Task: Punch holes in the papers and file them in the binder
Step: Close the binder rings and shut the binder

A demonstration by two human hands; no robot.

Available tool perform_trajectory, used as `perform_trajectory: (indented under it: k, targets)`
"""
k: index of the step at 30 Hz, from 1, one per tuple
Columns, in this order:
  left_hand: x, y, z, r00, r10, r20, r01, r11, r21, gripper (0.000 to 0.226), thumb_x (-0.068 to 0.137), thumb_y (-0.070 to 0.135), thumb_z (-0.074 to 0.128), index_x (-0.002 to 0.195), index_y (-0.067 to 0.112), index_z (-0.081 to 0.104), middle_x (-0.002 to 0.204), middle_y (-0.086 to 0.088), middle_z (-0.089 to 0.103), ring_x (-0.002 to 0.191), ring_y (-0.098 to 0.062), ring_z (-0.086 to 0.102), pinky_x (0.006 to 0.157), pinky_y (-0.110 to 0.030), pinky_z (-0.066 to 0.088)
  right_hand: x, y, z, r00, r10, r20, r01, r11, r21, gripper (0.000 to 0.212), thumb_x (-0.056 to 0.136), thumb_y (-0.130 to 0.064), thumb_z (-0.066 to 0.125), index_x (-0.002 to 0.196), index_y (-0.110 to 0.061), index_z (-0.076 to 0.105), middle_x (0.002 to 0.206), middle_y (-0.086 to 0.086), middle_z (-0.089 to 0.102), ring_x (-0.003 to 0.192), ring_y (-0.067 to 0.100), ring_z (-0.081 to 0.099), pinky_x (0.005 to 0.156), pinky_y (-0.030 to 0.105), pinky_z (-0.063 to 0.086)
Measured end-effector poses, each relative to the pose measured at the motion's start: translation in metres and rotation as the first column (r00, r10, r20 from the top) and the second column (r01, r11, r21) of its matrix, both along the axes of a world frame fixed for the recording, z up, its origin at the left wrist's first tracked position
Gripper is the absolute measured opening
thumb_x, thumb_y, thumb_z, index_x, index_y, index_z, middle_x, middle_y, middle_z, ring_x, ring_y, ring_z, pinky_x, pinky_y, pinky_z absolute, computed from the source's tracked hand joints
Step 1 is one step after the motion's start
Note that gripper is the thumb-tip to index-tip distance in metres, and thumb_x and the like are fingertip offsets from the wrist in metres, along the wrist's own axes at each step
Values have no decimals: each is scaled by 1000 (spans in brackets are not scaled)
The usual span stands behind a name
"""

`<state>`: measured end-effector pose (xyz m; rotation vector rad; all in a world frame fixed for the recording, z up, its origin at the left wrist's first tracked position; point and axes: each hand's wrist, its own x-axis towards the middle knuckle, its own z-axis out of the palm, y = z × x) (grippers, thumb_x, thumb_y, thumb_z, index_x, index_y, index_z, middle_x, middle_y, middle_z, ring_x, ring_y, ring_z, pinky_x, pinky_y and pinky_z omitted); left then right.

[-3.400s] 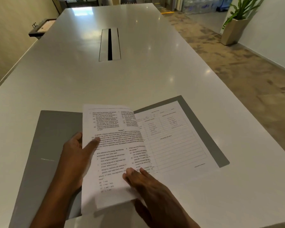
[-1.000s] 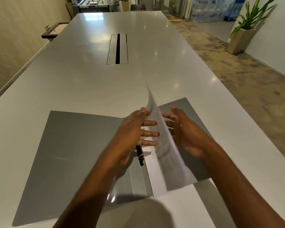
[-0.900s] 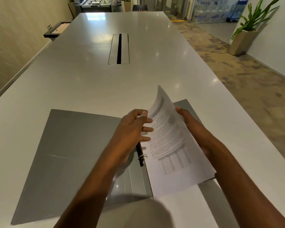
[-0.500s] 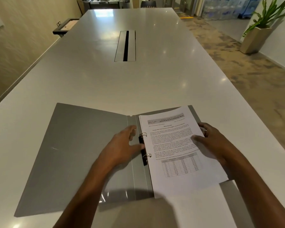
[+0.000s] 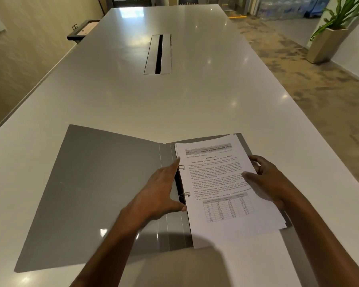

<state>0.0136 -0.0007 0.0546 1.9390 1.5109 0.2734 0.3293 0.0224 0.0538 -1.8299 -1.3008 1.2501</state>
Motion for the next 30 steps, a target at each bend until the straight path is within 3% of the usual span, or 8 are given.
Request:
perform_trajectory:
  k: [5,8,10,12,14,16,22,30]
  targets:
    - [1,-3,4,999,-26,-21,26,999,43,136,69,51,91,164,49,-7,167,9,32,153,-19,29,127,-55,29,1,1,-1,1000,-1,17,0,998,56,56,97,-10,70,146,-21,46,108,-11,75,84,3,75,70,23,53]
    - [2,-5,6,996,-39,-74,43,997,56,132,74,45,89,164,46,-7,167,6,27,153,-20,25,127,-49,22,-5,3,-4,973,-28,228,-7,989,149,54,96,-20,72,145,-17,49,117,-1,72,97,18,71,77,33,52]
    - [2,-5,7,995,-39,-96,45,997,59,132,74,45,89,164,46,-8,168,7,25,154,-22,24,127,-49,22,-16,1,-6,898,-116,424,-12,958,287,49,95,-21,71,140,-12,55,118,8,70,106,31,67,87,37,51]
    - [3,-4,10,995,-47,-87,51,998,42,132,75,42,88,164,46,-9,168,7,23,155,-22,22,128,-51,20,-31,-5,-8,841,-193,506,-70,888,455,38,95,-20,70,132,-11,63,122,12,68,109,31,64,93,42,52]
    - [3,-4,13,995,-58,-87,62,997,36,133,76,39,88,164,46,-11,169,6,20,156,-23,19,129,-53,18,-52,-8,-2,902,-162,401,-74,855,514,28,96,-19,71,123,-13,69,117,5,70,98,19,66,89,39,55]
    - [3,-5,14,993,-71,-95,75,996,41,133,76,38,87,164,46,-13,169,6,19,156,-23,17,130,-54,16,-72,-10,3,958,-49,281,-89,884,459,18,97,-18,72,114,-16,74,106,-3,73,87,3,66,82,27,58]
    - [1,-6,13,997,-80,-22,82,995,62,132,76,38,85,162,49,-15,168,8,20,154,-23,20,129,-55,22,-124,-12,2,947,250,202,-311,871,379,17,98,-21,70,112,-20,79,88,-19,71,78,-9,68,74,2,49]
    - [4,-6,13,996,4,85,-6,1000,28,136,73,30,86,159,58,-14,170,10,19,157,-24,23,123,-52,37,-142,-8,1,965,253,68,-261,914,312,16,93,-27,76,101,-15,82,81,-4,78,71,7,73,72,23,60]
